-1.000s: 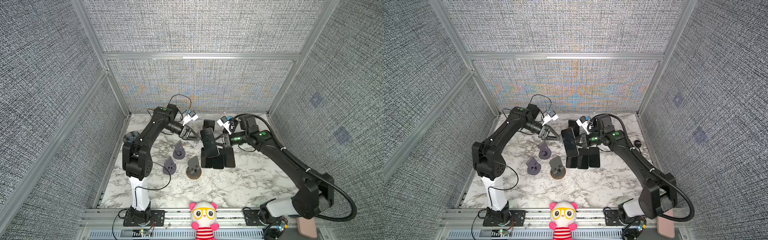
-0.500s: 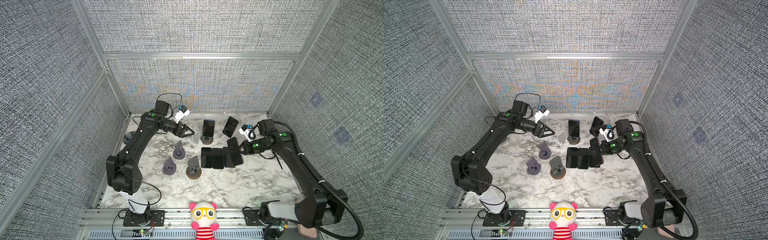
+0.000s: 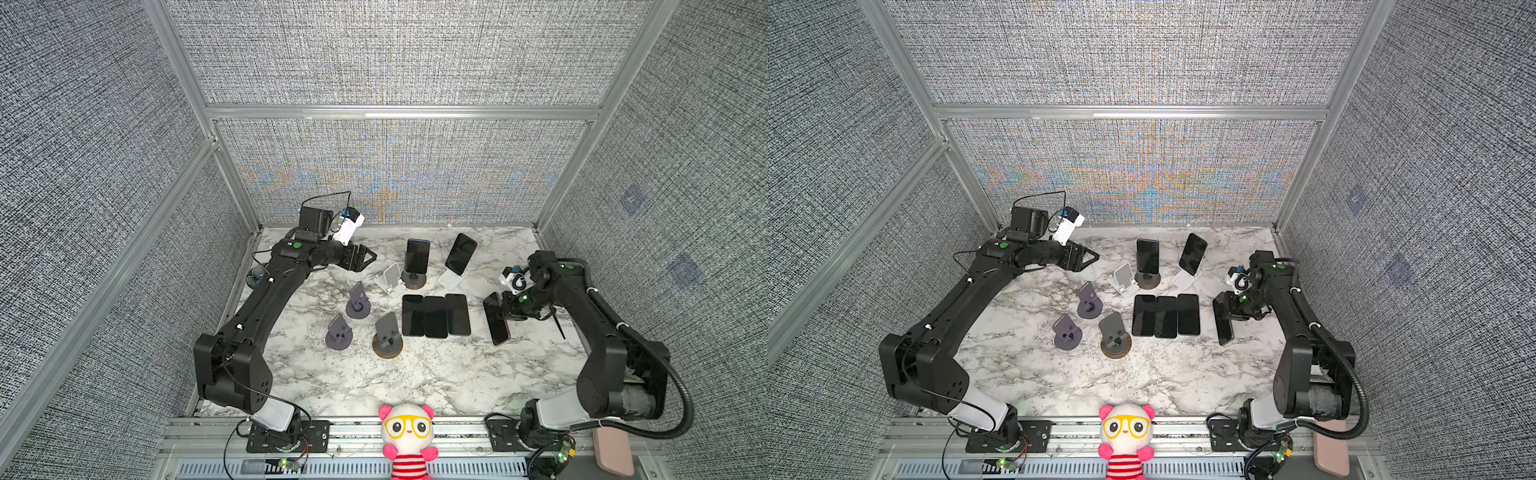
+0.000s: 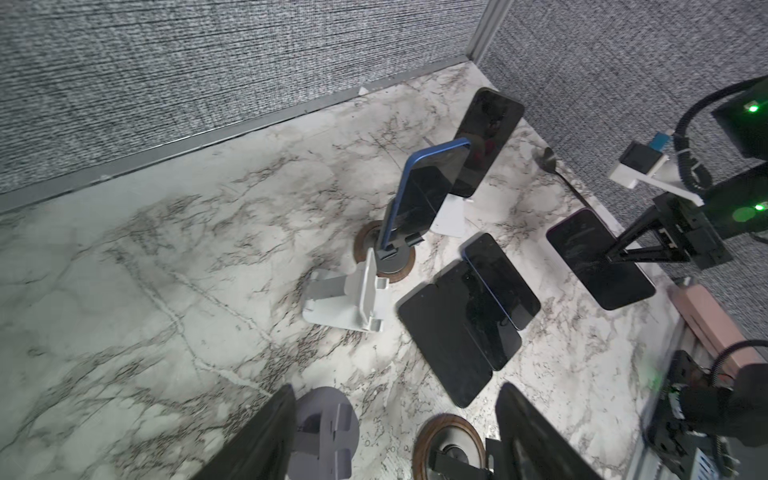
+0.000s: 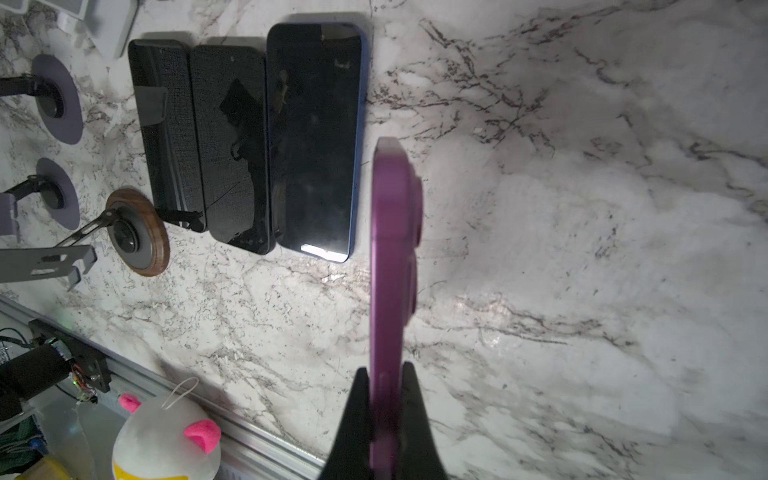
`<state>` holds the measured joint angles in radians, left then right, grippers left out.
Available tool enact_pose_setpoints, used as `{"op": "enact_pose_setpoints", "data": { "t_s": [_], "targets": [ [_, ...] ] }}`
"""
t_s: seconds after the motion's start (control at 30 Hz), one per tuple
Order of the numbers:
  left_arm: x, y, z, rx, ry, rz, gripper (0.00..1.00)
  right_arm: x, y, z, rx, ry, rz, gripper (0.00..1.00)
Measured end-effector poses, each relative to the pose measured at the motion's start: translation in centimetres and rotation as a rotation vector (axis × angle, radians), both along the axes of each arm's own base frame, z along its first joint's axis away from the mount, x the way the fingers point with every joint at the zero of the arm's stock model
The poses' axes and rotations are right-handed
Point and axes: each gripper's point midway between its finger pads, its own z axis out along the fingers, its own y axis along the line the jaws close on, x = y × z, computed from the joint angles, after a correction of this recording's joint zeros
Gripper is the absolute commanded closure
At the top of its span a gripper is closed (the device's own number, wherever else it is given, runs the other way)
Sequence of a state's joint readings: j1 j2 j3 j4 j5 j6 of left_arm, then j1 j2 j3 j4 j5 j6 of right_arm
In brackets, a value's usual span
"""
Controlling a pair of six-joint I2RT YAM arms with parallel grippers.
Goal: Remove the phone from the phone stand
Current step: 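Carry the purple-edged phone down with the right gripper while the left gripper draws back, then lay the purple-edged phone flat beside the blue-edged phone and open the right gripper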
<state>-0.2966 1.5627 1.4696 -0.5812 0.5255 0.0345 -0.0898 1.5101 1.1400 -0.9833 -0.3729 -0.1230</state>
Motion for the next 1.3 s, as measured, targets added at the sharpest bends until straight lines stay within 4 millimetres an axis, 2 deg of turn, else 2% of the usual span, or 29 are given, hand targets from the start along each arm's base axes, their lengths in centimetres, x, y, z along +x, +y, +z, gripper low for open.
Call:
{"op": "enact_pose_setpoints", "data": {
  "t_s": [0.2,0.47,0.8,1.0,1.3],
  "targets": [
    [1.1,1.1,-0.3,0.045,-0.018,0.074,0.22,1.7,0.3,-2.7,0.058,0.027,0.004,1.00],
    [1.5,1.7,-0.4,0.073,-0.033,0.109,0.19,3.5,0.9,-4.9,0.123,0.029,0.000,1.00],
    [1.5,1.9,0.0,0.075,-0.046,0.115,0.20,4.8,2.1,-5.8,0.236,0.035,-0.026,1.00],
    [1.4,1.9,0.0,0.075,-0.046,0.114,0.21,4.8,2.5,-6.3,0.265,0.029,-0.041,1.00],
    [1.4,1.8,0.0,0.072,-0.045,0.110,0.21,5.0,1.6,-6.5,0.269,0.028,-0.067,1.00]
  ]
}}
